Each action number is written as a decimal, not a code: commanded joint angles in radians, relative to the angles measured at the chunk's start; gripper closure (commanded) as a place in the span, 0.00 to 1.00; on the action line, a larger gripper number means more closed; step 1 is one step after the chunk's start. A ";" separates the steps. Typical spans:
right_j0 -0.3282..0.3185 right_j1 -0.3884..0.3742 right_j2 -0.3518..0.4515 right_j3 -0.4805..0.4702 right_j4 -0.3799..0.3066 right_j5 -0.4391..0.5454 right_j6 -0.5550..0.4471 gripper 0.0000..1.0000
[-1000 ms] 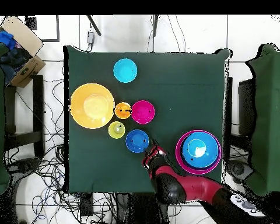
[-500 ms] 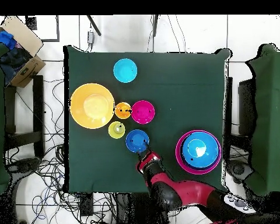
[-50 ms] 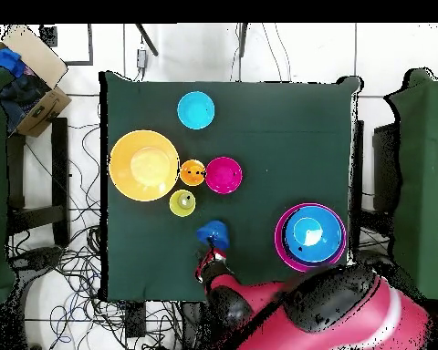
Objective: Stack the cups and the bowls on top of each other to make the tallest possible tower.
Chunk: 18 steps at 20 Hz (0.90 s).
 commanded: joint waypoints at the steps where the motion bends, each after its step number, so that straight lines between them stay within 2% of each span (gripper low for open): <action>1: 0.153 0.160 -0.143 -0.278 0.137 -0.114 0.139 0.00; 5: 0.178 0.168 -0.163 -0.301 0.139 -0.112 0.159 0.00; 11: 0.185 0.130 -0.168 -0.281 0.121 -0.103 0.194 0.00; 15: 0.225 0.125 -0.202 -0.270 0.173 -0.146 0.184 0.00; 18: 0.244 0.110 -0.217 -0.268 0.196 -0.132 0.187 0.00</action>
